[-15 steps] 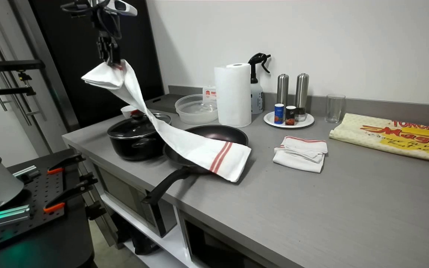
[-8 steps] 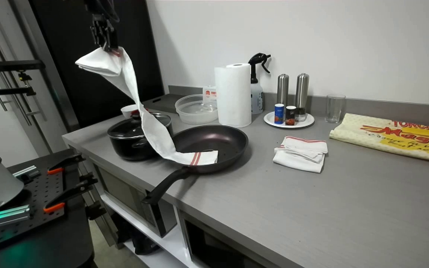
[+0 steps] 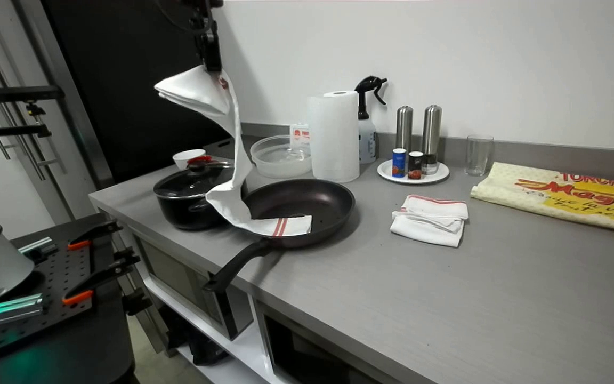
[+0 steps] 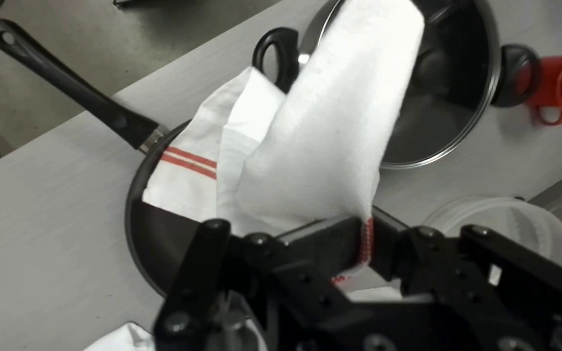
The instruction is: Use the towel to wipe the pan
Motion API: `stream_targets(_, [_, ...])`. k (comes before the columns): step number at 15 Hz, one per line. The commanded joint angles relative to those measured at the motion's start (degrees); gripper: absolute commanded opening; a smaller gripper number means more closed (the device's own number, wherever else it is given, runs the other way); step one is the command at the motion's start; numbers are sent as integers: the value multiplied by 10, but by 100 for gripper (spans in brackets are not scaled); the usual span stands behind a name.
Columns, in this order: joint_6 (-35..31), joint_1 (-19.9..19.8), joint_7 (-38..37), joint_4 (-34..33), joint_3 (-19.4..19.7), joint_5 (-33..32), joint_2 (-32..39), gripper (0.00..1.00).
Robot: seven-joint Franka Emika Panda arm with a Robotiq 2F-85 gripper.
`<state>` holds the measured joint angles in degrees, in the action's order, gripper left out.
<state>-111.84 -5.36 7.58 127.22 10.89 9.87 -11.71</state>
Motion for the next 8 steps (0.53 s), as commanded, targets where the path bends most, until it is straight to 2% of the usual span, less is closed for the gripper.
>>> stream_targets(1, [-77,-23,-29,-18,-2,-29,84,0])
stream_targets(5, [-136,-29,-87,-52,-6,-101,201,0])
stream_targets(8, [-135,-26,-130,-93,-3,-124,271,0])
